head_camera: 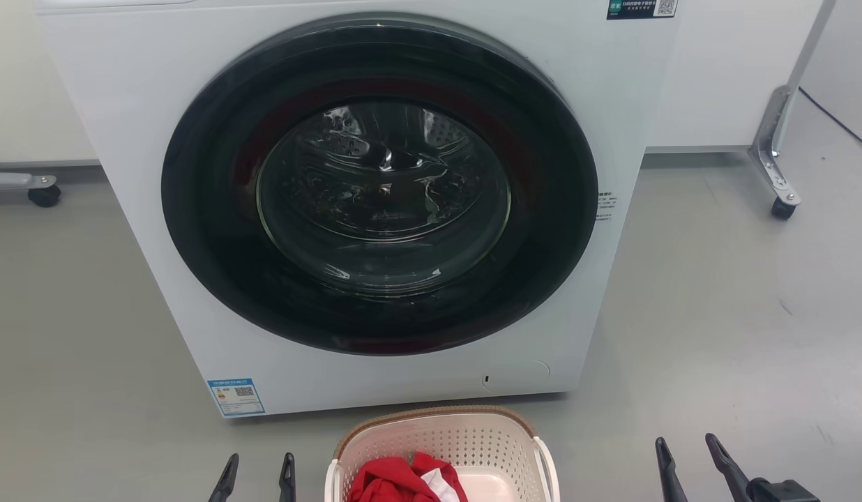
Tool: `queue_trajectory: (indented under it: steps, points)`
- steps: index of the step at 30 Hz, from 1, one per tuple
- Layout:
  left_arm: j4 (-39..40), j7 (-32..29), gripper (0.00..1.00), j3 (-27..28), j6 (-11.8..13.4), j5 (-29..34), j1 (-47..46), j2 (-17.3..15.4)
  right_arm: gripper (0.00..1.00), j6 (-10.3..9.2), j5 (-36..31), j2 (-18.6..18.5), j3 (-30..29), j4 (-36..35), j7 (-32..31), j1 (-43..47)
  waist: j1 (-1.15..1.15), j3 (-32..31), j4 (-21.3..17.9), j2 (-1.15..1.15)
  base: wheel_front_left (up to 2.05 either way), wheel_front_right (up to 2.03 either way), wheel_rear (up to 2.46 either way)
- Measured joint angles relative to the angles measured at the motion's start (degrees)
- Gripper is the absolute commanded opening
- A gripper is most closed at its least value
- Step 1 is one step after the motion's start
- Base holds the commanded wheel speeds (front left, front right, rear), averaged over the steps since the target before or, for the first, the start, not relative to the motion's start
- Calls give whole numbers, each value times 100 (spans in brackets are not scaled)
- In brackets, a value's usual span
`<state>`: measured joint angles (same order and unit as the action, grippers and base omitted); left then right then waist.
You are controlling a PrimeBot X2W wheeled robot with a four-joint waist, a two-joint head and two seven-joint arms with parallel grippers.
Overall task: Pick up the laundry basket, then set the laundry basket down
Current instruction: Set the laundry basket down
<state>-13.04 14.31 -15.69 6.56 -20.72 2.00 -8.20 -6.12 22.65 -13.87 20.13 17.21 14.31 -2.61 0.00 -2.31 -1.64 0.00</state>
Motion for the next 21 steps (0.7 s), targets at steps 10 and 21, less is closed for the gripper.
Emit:
queue_trajectory:
  steps: [10,21]
  points:
    - [260,0,100,60,19,73,207,21,100,-51,-153,-21,-157,-374,0,245,0,57,6,0,0,0,0]
    - [426,-64,100,137,51,133,320,65,100,-94,-268,-23,-310,-552,0,372,0,92,11,0,0,0,0]
